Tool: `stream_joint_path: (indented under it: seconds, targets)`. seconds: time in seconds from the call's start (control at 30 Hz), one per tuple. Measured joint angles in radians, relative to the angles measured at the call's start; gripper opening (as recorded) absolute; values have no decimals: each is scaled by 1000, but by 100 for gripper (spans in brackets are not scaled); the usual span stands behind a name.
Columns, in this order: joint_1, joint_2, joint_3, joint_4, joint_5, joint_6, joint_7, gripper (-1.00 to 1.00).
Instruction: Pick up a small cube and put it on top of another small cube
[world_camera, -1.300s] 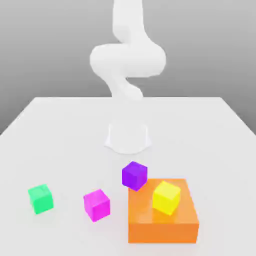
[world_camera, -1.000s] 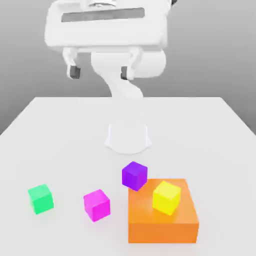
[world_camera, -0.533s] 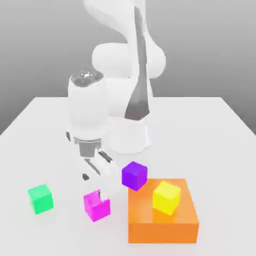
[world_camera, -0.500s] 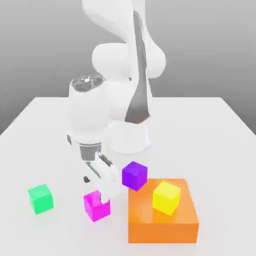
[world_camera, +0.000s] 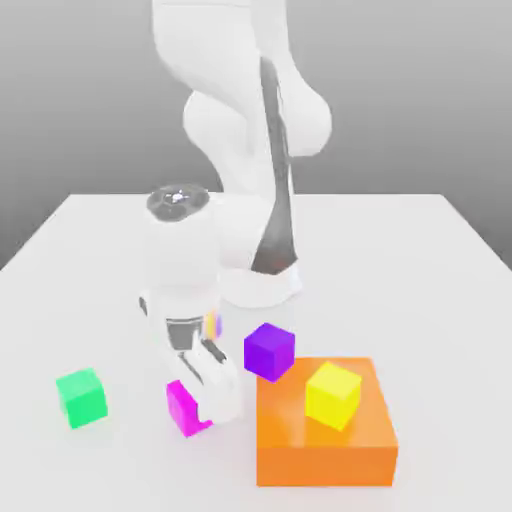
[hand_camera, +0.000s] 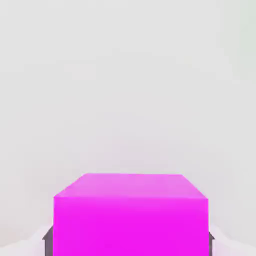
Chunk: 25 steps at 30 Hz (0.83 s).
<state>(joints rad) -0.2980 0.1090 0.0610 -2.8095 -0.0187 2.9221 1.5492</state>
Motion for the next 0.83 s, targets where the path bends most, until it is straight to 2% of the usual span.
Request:
stream_joint_path:
  seconds: [0.1, 0.4, 0.47, 0.57, 0.6, 0.83]
  targets:
    - [16, -97, 20, -1, 10, -98, 4, -100]
    - [241, -315, 190, 155, 98, -466, 90, -100]
    - [252, -286, 209, 157, 91, -442, 107, -100]
    - [251, -197, 218, 140, 60, -337, 133, -100]
    - [251, -177, 219, 136, 54, -313, 139, 100]
    - [251, -179, 219, 137, 53, -317, 140, 100]
